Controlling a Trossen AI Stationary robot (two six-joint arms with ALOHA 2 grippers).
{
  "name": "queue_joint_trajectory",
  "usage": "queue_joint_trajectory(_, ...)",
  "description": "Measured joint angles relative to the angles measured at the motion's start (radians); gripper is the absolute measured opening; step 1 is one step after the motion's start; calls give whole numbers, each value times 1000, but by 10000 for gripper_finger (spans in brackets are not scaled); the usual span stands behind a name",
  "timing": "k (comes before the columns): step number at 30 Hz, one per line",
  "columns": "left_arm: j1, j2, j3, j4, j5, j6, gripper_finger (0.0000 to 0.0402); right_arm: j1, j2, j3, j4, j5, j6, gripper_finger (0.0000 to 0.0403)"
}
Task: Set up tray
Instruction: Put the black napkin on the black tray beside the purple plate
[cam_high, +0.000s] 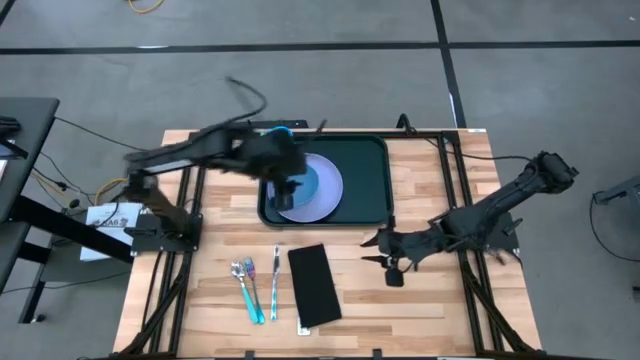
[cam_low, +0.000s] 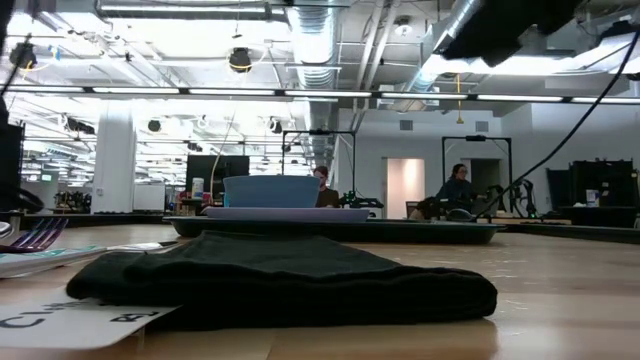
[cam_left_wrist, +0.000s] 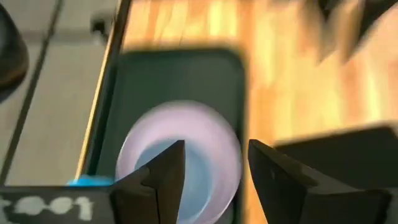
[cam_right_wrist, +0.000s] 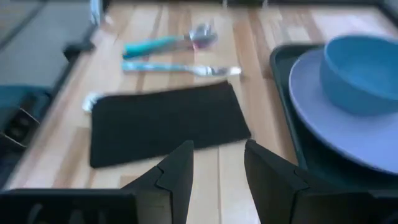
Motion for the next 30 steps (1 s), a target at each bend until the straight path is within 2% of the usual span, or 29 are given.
queue_joint_trajectory(5,-135,-232,-376,346,-77,-77,165,-42,107,16,30,-41,-51,133)
queue_joint_trajectory(11,-286,-484,-872,759,-225,-234,165,-39,224,73,36,-168,-103,124)
queue_joint_trajectory(15,-380,-627,-1106,952,-343,-300,165,-25,292,111,30,-192,-146,113)
queue_joint_trajectory(21,-525,-795,-1294,1021,-513,-323,165,14,376,251,-15,-216,-126,102)
queue_joint_trajectory(26,-605,-872,-1375,1003,-515,-281,165,28,462,398,-140,-216,-38,100)
queue_joint_trajectory(30,-632,-892,-1384,1001,-503,-277,165,29,558,520,-236,-215,59,100)
